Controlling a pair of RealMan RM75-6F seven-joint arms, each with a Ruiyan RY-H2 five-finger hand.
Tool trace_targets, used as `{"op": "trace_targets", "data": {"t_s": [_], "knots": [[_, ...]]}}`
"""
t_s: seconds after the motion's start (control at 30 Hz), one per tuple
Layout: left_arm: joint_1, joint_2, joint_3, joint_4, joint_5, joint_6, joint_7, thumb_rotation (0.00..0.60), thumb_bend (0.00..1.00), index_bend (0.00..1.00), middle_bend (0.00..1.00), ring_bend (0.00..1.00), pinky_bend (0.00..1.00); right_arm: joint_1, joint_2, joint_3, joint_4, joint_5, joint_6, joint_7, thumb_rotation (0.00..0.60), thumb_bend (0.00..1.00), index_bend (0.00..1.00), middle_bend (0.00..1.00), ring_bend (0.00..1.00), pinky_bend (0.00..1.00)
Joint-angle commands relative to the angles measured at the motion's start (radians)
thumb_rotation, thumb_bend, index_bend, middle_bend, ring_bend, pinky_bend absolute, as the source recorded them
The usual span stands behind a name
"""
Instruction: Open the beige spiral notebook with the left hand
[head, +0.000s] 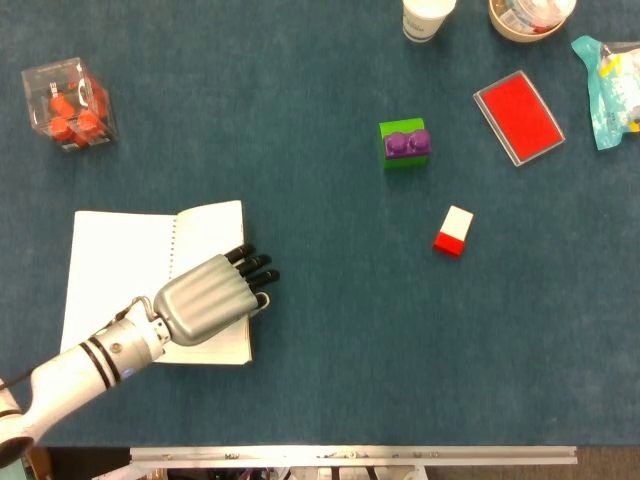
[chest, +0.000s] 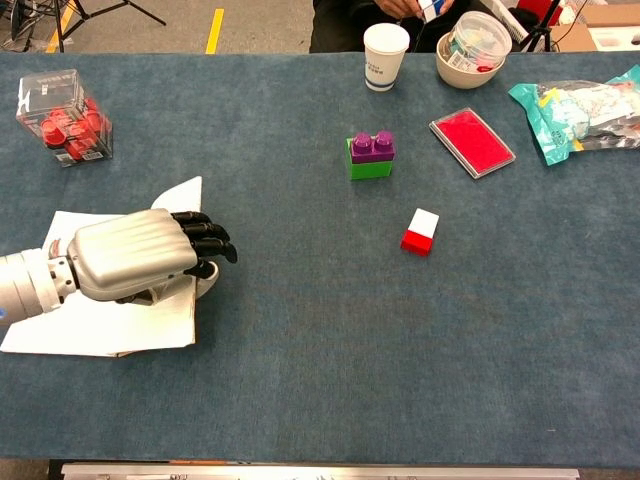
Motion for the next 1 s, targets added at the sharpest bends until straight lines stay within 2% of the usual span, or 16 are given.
{"op": "trace_targets", "data": {"t_s": [0.03, 0.17, 0.27, 0.47, 0.63, 0.77, 1.0], "knots": [[-0.005, -0.036, -0.014, -0.017, -0.092, -0.083, 0.053, 0.6, 0.61, 0.37, 0.18, 0.14, 0.19, -0.003, -0.001, 0.001, 0.006, 0.002, 0.003, 0.006, 0.6, 0.39, 0.31, 0.3, 0.21, 0.29], [-0.005, -0.059, -0.026, -0.031, -0.185, -0.133, 0.097, 0.6, 0.57, 0.11, 0.09, 0.08, 0.19, -0.005, -0.002, 0.003, 0.013, 0.003, 0.006, 0.013, 0.6, 0.4, 0.31, 0.3, 0.21, 0.29], [0.001, -0.066, -0.03, -0.042, -0.229, -0.136, 0.105, 0.6, 0.5, 0.02, 0.05, 0.05, 0.19, -0.008, -0.002, 0.004, 0.017, 0.005, 0.008, 0.016, 0.6, 0.39, 0.31, 0.3, 0.21, 0.29], [0.008, -0.047, -0.026, -0.064, -0.257, -0.127, 0.049, 0.6, 0.48, 0.0, 0.0, 0.0, 0.15, -0.007, -0.007, 0.004, 0.026, 0.007, 0.003, 0.024, 0.6, 0.39, 0.31, 0.3, 0.21, 0.29], [-0.007, -0.007, -0.02, -0.108, -0.275, -0.172, -0.149, 0.6, 0.49, 0.0, 0.0, 0.0, 0.14, -0.003, -0.008, 0.007, 0.027, 0.002, 0.0, 0.025, 0.6, 0.39, 0.31, 0.3, 0.21, 0.29], [-0.013, -0.013, -0.01, -0.092, -0.245, -0.186, -0.31, 0.6, 0.49, 0.0, 0.0, 0.0, 0.14, -0.002, -0.008, 0.008, 0.027, 0.0, 0.0, 0.027, 0.6, 0.4, 0.31, 0.3, 0.21, 0.29], [-0.012, -0.045, -0.011, -0.071, -0.177, -0.133, -0.477, 0.6, 0.49, 0.0, 0.0, 0.0, 0.13, -0.005, -0.009, 0.009, 0.032, 0.004, 0.002, 0.032, 0.6, 0.4, 0.31, 0.3, 0.21, 0.29]]}}
